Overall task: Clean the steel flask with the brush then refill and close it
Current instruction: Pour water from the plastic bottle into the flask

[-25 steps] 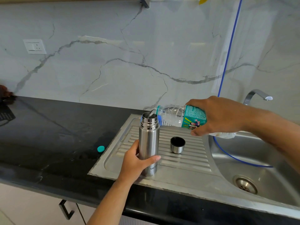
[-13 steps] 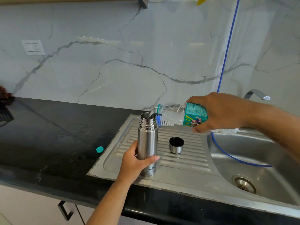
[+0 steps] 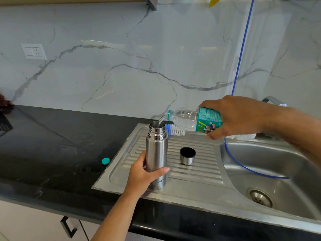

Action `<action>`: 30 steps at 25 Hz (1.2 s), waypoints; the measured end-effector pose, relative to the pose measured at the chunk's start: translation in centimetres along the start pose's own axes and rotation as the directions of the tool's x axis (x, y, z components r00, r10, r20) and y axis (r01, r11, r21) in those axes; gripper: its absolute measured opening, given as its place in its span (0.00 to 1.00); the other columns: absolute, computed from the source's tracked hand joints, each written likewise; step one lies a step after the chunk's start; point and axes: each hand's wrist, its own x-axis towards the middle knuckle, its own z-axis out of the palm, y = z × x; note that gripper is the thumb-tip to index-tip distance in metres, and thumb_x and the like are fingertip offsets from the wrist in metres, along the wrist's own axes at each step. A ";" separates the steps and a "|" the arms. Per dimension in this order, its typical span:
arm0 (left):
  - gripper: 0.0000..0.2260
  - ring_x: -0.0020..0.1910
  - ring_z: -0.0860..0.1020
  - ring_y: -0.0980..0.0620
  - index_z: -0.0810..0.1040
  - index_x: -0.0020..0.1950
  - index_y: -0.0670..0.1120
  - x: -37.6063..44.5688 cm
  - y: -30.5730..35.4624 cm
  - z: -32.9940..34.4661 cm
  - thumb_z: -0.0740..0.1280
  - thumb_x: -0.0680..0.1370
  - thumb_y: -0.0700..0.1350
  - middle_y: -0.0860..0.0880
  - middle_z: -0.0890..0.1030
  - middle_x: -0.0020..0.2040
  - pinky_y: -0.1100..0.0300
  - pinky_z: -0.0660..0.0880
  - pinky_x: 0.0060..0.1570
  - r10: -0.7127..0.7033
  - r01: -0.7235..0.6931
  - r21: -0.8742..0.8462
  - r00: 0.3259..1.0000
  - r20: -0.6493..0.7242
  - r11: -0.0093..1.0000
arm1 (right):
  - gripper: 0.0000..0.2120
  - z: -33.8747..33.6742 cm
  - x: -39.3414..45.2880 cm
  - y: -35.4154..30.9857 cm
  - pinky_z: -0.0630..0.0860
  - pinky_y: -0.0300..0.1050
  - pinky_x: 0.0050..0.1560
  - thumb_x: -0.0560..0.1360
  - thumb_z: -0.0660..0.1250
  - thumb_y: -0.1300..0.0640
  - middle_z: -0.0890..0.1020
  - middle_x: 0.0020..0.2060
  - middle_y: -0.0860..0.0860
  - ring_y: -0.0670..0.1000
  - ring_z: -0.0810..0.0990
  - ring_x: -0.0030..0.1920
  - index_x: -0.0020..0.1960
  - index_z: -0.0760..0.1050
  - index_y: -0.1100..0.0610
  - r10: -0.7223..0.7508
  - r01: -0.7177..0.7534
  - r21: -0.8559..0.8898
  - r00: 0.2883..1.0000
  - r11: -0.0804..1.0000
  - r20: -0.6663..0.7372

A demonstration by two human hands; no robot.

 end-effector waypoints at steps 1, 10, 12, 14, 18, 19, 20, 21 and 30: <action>0.28 0.52 0.82 0.64 0.72 0.60 0.64 0.0 0.0 0.0 0.83 0.67 0.50 0.57 0.82 0.55 0.67 0.80 0.44 0.000 0.000 0.000 1.000 0.000 1.000 | 0.31 -0.1 0.0 0.1 0.74 0.40 0.40 0.68 0.75 0.35 0.77 0.41 0.36 0.39 0.76 0.39 0.66 0.68 0.39 -0.003 0.003 -0.001 1.000 1.000 0.003; 0.28 0.52 0.81 0.65 0.72 0.60 0.64 -0.1 0.1 0.0 0.82 0.67 0.50 0.59 0.82 0.55 0.68 0.79 0.43 0.003 -0.003 0.001 1.000 0.004 1.000 | 0.31 -0.6 0.1 0.2 0.71 0.42 0.38 0.66 0.75 0.34 0.77 0.41 0.37 0.39 0.76 0.40 0.65 0.69 0.39 0.004 -0.004 -0.019 1.000 1.000 0.001; 0.28 0.52 0.81 0.66 0.72 0.60 0.64 -0.1 0.1 0.0 0.82 0.67 0.50 0.58 0.82 0.55 0.68 0.79 0.43 0.004 -0.004 0.003 1.000 0.006 1.000 | 0.31 -0.6 0.1 0.2 0.71 0.42 0.39 0.66 0.75 0.35 0.77 0.41 0.37 0.39 0.76 0.40 0.65 0.69 0.39 0.003 -0.003 -0.014 1.000 1.000 0.005; 0.28 0.52 0.81 0.66 0.72 0.60 0.64 -0.1 0.2 0.0 0.82 0.67 0.49 0.59 0.82 0.55 0.69 0.79 0.42 0.003 -0.003 0.004 1.000 0.007 1.000 | 0.31 -0.7 0.1 0.3 0.70 0.41 0.38 0.67 0.75 0.35 0.77 0.41 0.37 0.40 0.76 0.40 0.65 0.69 0.39 0.004 -0.004 -0.019 1.000 1.000 0.005; 0.28 0.51 0.81 0.67 0.72 0.59 0.64 -0.1 0.2 0.0 0.82 0.67 0.48 0.59 0.81 0.54 0.69 0.79 0.41 0.001 -0.001 0.008 1.000 0.003 1.000 | 0.30 -0.8 0.1 0.3 0.70 0.41 0.37 0.66 0.75 0.35 0.76 0.41 0.36 0.40 0.76 0.40 0.64 0.69 0.39 0.002 -0.002 -0.021 1.000 1.000 0.001; 0.28 0.51 0.81 0.67 0.72 0.59 0.64 -0.1 0.2 0.0 0.82 0.67 0.48 0.59 0.81 0.54 0.70 0.79 0.41 0.001 -0.001 0.008 1.000 0.003 1.000 | 0.30 -0.8 0.2 0.3 0.71 0.42 0.38 0.66 0.75 0.35 0.77 0.42 0.37 0.40 0.76 0.41 0.64 0.69 0.39 0.001 -0.001 -0.024 1.000 1.000 0.001; 0.28 0.51 0.81 0.67 0.72 0.59 0.64 -0.1 0.2 0.0 0.82 0.67 0.48 0.59 0.82 0.54 0.70 0.79 0.41 0.002 -0.002 0.008 1.000 0.002 1.000 | 0.31 -0.8 0.2 0.3 0.72 0.43 0.39 0.66 0.75 0.35 0.77 0.42 0.37 0.40 0.76 0.41 0.65 0.69 0.39 -0.002 0.002 -0.027 1.000 1.000 0.000; 0.28 0.51 0.81 0.67 0.72 0.59 0.64 -0.1 0.2 0.0 0.82 0.67 0.48 0.59 0.82 0.54 0.70 0.79 0.42 0.002 -0.002 0.008 1.000 0.001 1.000 | 0.31 -0.7 0.2 0.4 0.72 0.43 0.39 0.66 0.75 0.35 0.77 0.42 0.38 0.40 0.76 0.41 0.65 0.69 0.39 -0.005 0.005 -0.030 1.000 1.000 -0.002; 0.29 0.51 0.81 0.67 0.71 0.60 0.65 -0.1 0.2 0.1 0.82 0.67 0.49 0.58 0.82 0.54 0.69 0.78 0.42 0.000 0.000 0.009 1.000 0.002 1.000 | 0.30 -0.8 0.3 0.4 0.71 0.43 0.39 0.67 0.75 0.34 0.77 0.44 0.39 0.40 0.76 0.41 0.65 0.69 0.39 -0.011 0.011 -0.054 1.000 0.998 0.004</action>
